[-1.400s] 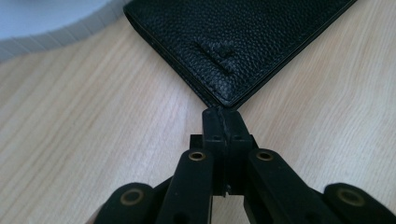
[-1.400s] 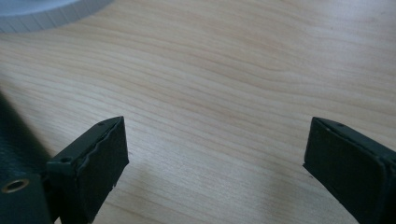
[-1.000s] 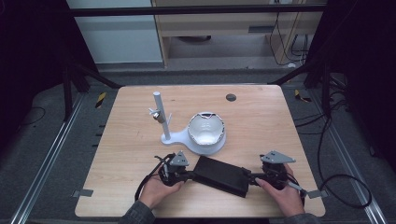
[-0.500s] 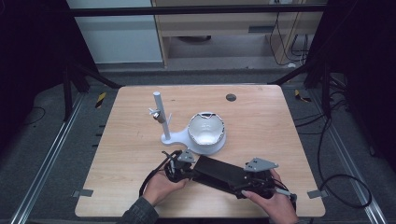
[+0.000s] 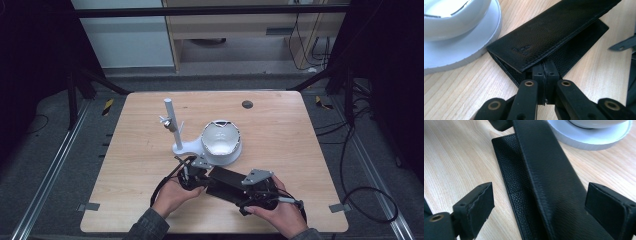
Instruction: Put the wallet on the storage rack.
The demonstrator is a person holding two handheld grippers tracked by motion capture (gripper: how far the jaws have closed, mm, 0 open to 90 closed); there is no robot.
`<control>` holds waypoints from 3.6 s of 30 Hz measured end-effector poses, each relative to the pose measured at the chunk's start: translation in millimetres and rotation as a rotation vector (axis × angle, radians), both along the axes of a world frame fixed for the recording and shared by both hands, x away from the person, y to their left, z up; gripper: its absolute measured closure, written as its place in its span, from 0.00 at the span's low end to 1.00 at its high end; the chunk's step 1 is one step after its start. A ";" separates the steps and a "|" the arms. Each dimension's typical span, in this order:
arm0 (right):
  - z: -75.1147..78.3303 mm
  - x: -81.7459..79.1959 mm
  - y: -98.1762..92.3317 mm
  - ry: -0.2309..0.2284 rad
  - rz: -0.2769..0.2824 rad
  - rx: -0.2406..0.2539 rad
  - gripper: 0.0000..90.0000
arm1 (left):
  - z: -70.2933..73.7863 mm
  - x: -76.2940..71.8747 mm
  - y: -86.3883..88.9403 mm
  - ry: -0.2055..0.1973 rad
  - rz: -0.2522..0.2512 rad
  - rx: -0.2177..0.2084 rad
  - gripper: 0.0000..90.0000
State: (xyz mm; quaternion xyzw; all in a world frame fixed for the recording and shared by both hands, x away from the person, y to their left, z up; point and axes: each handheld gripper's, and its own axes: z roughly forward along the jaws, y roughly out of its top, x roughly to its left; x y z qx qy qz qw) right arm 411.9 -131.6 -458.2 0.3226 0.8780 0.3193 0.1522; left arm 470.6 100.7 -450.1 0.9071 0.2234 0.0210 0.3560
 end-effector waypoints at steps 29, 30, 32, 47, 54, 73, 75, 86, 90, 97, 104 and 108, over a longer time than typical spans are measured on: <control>0.0 25.1 18.6 0.044 0.039 -0.137 0.22 | 4.5 4.7 -3.9 -0.014 0.001 -0.007 0.99; 0.0 25.1 18.6 0.044 0.039 -0.137 0.22 | 4.1 4.1 -4.2 -0.014 0.005 -0.013 0.99; 0.5 27.4 20.5 0.040 0.033 -0.151 0.24 | 4.3 4.0 -3.4 -0.015 0.003 -0.010 0.99; -1.3 33.5 25.3 -0.012 0.023 -0.257 0.62 | 2.8 3.8 -1.3 -0.015 0.024 -0.008 0.92; 4.3 33.4 25.2 -0.088 0.032 -0.323 0.88 | 2.5 1.7 7.4 -0.051 0.102 0.004 0.63; 27.1 22.2 -15.7 -0.178 0.030 -0.163 0.93 | 7.8 0.2 16.1 -0.070 0.071 0.006 0.16; 30.2 18.9 -22.1 -0.203 0.038 -0.123 0.93 | 14.6 2.0 16.7 -0.066 0.064 0.008 0.16; 44.8 11.0 -32.7 -0.272 0.043 -0.024 0.93 | 32.3 0.6 15.6 -0.107 0.035 0.003 0.12; 49.0 10.7 -33.6 -0.287 0.048 -0.004 0.93 | 34.2 1.8 16.5 -0.113 0.040 -0.006 0.12; 53.3 11.0 -33.3 -0.311 0.058 0.019 0.93 | 33.9 4.8 14.7 -0.094 0.019 -0.009 0.13; 60.4 9.5 -31.5 -0.338 0.076 0.059 0.93 | 31.4 14.0 12.4 -0.073 0.014 -0.047 0.15; 64.7 8.4 -30.7 -0.347 0.083 0.073 0.93 | 31.4 20.7 8.5 -0.051 0.001 -0.078 0.19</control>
